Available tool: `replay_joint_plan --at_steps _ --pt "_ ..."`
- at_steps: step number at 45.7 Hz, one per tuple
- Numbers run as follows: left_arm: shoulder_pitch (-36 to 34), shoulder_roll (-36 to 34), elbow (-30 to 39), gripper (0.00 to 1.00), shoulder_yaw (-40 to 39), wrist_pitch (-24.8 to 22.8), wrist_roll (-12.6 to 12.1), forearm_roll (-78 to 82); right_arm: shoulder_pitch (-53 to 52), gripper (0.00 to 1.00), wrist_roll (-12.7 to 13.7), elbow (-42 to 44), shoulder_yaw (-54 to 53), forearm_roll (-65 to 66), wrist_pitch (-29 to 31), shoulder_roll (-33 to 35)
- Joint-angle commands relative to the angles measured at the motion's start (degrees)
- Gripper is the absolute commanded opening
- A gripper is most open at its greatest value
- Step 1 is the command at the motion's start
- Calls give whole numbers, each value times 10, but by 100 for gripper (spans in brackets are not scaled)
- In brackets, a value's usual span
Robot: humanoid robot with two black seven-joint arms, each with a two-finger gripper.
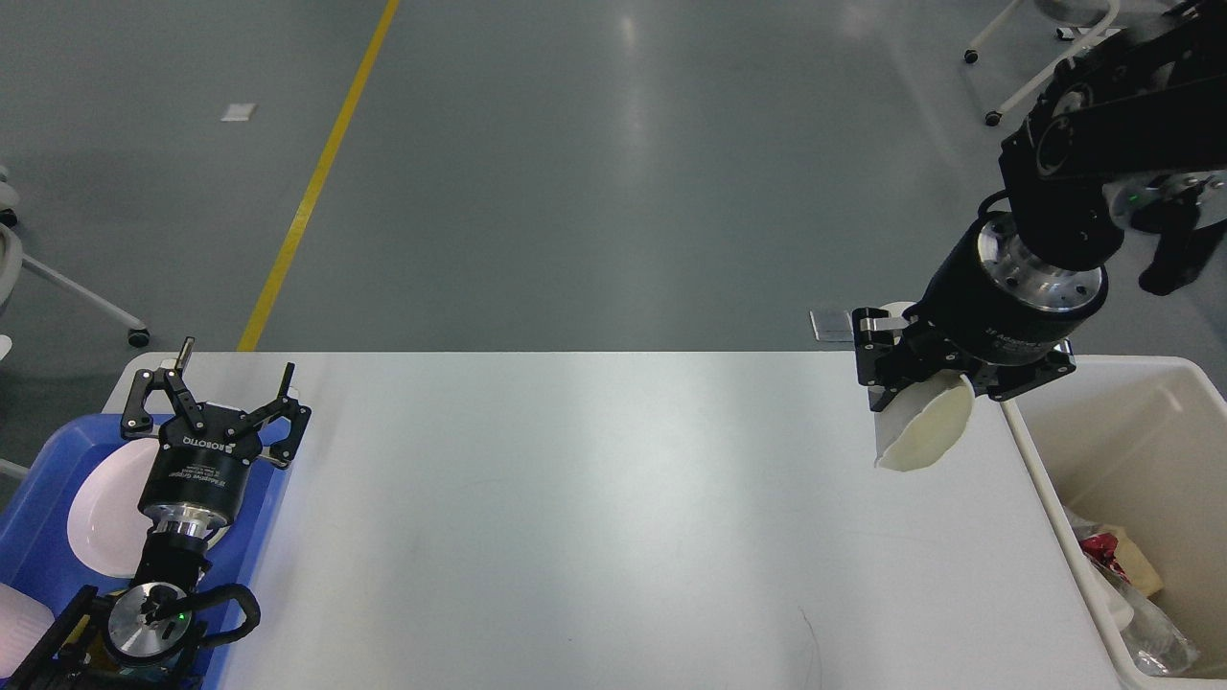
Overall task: Tidy desktop
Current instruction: 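Lift the paper piece and carry it over the bin, then lower the paper piece into the bin and release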
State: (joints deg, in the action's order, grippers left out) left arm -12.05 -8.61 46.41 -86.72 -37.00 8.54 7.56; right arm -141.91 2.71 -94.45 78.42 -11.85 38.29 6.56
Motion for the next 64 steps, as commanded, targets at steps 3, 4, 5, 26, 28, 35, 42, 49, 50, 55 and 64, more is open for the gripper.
replay_joint_plan --at_steps 3,4,5,26,28,35,42,49,50,55,64 --pt "0 0 0 96 0 0 0 0 1 0 -26 1 36 6 -6 -1" --pt "0 0 0 96 0 0 1 0 2 0 -26 3 37 6 -6 1" --pt "0 0 0 96 0 0 1 0 4 0 -26 4 38 7 -7 6" --pt "0 0 0 96 1 0 1 0 202 0 -26 186 127 23 -78 220" --pt "1 0 0 96 1 0 1 0 232 0 -26 221 123 32 -78 250" --pt "1 0 0 96 1 0 1 0 362 0 -26 355 79 50 -82 318" --pt "0 0 0 96 1 0 1 0 556 0 -26 506 -33 49 -92 348" --pt "0 0 0 96 1 0 1 0 765 0 -25 644 -173 49 -150 337" --pt "0 0 0 96 1 0 1 0 789 0 -25 657 -192 49 -163 334" --pt "0 0 0 96 0 0 1 0 900 0 -17 726 -261 49 -244 294" --pt "0 0 0 96 0 0 1 0 1037 0 -14 864 -297 42 -344 191"
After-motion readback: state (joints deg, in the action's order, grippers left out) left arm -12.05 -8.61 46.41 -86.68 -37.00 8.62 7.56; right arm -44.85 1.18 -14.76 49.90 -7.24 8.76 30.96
